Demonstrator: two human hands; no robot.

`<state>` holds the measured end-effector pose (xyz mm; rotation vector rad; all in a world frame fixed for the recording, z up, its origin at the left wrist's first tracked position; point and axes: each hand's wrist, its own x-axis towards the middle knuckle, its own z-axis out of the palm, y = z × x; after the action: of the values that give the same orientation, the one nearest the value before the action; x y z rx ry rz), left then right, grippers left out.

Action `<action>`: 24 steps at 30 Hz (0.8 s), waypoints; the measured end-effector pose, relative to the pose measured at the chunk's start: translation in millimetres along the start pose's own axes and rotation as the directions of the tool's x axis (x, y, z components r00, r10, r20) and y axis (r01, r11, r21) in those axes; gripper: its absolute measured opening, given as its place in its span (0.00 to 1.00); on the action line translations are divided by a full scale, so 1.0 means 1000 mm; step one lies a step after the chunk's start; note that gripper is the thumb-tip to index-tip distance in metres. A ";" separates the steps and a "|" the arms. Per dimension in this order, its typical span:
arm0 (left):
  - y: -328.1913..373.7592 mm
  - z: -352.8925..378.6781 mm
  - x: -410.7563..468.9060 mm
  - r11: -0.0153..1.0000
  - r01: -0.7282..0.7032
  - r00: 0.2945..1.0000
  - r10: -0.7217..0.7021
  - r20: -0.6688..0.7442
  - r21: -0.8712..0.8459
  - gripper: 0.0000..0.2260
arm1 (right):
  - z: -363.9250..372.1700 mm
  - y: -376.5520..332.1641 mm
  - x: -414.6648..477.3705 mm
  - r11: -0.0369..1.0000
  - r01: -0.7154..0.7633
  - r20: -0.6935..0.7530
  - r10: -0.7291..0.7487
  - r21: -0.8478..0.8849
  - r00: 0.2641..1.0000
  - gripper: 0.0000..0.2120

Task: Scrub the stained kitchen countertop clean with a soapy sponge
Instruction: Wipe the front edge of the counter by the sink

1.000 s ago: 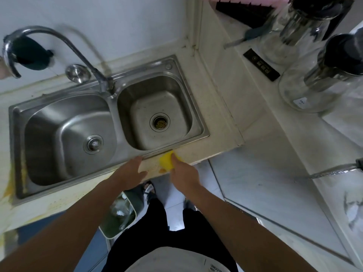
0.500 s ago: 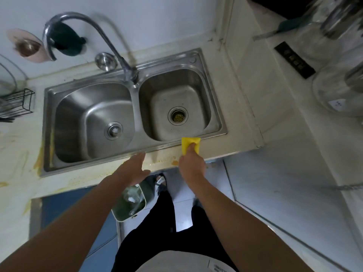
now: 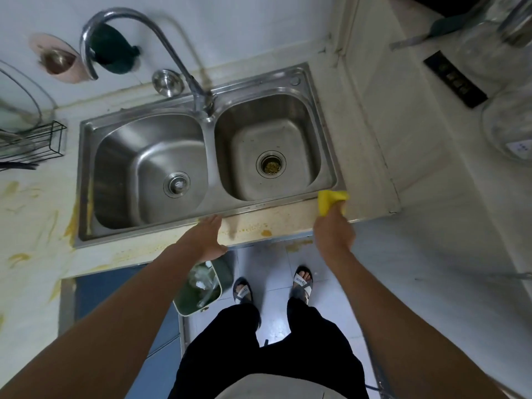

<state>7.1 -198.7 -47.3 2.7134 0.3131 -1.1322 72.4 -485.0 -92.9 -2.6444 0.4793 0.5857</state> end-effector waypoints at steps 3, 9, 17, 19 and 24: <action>-0.002 -0.004 0.001 1.000 -0.014 1.000 0.014 -0.010 -0.023 0.40 | 0.057 -0.058 -0.047 0.978 0.203 0.187 -0.208 0.046 0.960 0.33; -0.025 0.001 0.003 0.995 -0.097 0.995 0.097 -0.019 0.007 0.42 | 0.077 -0.097 -0.071 0.924 0.381 0.290 -0.370 0.019 0.883 0.32; -0.068 0.011 -0.003 0.987 -0.162 0.983 0.159 -0.094 -0.014 0.42 | -0.006 -0.032 -0.007 0.990 0.058 -0.170 -0.036 0.128 0.985 0.30; -0.077 0.010 -0.004 0.989 -0.148 0.986 0.147 -0.084 -0.014 0.42 | 0.017 -0.058 -0.010 0.997 0.063 -0.054 -0.060 0.055 0.997 0.33; -0.095 0.011 -0.006 0.997 -0.076 0.995 0.076 -0.067 0.010 0.41 | 0.087 -0.130 -0.075 0.949 0.313 0.209 -0.298 -0.038 0.931 0.35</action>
<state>-29.3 -110.9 -59.3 2.7486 0.2137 -1.0254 31.8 -316.0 -93.1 -2.6136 -0.0164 0.7693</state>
